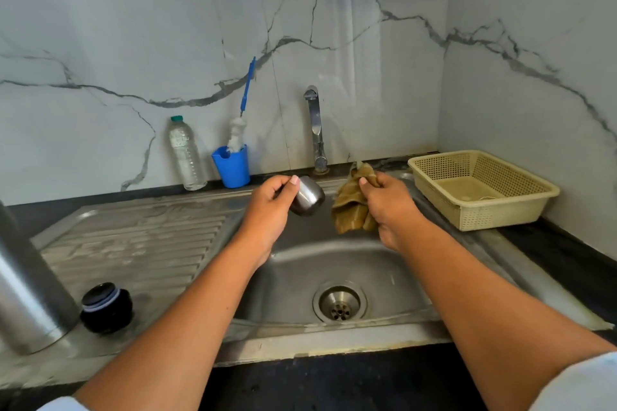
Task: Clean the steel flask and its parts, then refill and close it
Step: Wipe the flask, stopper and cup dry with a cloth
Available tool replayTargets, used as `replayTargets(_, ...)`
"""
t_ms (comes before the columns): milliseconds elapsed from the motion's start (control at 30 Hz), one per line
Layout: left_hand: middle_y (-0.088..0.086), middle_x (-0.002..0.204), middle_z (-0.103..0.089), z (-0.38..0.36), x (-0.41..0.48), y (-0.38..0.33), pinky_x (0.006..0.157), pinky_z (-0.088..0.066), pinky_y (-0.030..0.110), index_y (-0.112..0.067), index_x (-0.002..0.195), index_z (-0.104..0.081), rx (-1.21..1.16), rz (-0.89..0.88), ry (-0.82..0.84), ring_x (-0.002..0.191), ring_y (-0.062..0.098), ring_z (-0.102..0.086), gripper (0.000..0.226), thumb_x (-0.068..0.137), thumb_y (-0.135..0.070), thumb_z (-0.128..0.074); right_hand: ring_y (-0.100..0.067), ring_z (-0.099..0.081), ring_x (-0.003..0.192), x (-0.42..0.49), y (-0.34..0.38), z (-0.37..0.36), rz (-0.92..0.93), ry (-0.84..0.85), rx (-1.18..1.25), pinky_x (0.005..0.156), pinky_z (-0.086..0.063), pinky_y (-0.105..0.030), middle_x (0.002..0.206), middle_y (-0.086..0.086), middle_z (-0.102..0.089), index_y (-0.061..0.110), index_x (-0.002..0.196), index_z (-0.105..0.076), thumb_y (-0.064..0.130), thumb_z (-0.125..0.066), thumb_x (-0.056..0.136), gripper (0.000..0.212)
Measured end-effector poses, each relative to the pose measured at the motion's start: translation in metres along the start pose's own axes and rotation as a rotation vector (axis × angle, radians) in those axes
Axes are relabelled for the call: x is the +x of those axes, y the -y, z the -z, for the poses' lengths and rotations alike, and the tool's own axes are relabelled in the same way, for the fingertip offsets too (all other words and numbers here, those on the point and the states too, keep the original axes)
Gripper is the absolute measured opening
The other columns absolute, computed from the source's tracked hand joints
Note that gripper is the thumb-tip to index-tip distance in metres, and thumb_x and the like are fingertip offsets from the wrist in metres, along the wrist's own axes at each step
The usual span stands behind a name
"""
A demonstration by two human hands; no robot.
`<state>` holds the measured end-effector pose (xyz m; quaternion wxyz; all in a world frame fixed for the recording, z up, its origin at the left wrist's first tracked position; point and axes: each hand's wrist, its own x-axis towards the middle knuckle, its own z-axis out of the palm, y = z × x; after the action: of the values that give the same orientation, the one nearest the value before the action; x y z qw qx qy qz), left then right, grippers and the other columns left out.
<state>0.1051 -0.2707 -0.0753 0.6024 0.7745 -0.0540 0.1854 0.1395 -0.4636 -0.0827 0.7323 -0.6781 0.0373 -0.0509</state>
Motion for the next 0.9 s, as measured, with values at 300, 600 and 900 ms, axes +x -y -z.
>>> replayTargets(300, 0.006, 0.094, -0.078, -0.010, -0.006, 0.005, 0.098, -0.051, 0.041, -0.016, 0.097, -0.074, 0.068, 0.087, 0.144, 0.099, 0.027, -0.071, 0.025, 0.103, -0.035, -0.060, -0.030, -0.067, 0.072, -0.018, 0.007, -0.010, 0.087, 0.182, 0.013, 0.054, -0.052, -0.035, 0.097, -0.016, -0.073, 0.016, 0.118, -0.061, 0.016, -0.049, 0.105, 0.018)
replayTargets(600, 0.011, 0.101, -0.075, -0.007, -0.003, 0.003, 0.117, -0.040, 0.048, -0.017, 0.097, -0.075, -0.229, 0.264, 0.155, 0.120, 0.034, -0.061, 0.025, 0.099, -0.003, -0.055, -0.045, -0.061, 0.080, -0.034, 0.007, -0.016, 0.172, 0.375, -0.141, 0.066, -0.048, -0.046, 0.100, -0.018, -0.072, 0.014, 0.110, -0.069, 0.046, -0.055, 0.102, 0.036)
replayTargets(900, 0.013, 0.094, -0.073, -0.005, -0.009, -0.012, 0.076, -0.058, 0.023, -0.004, 0.104, -0.070, -0.428, 0.191, 0.220, 0.087, 0.016, -0.070, 0.025, 0.103, 0.005, -0.047, -0.001, -0.053, 0.119, -0.035, 0.004, -0.017, 0.477, 0.363, -0.467, 0.099, -0.044, -0.009, 0.140, 0.015, -0.051, 0.032, 0.140, -0.053, 0.016, -0.066, 0.097, 0.047)
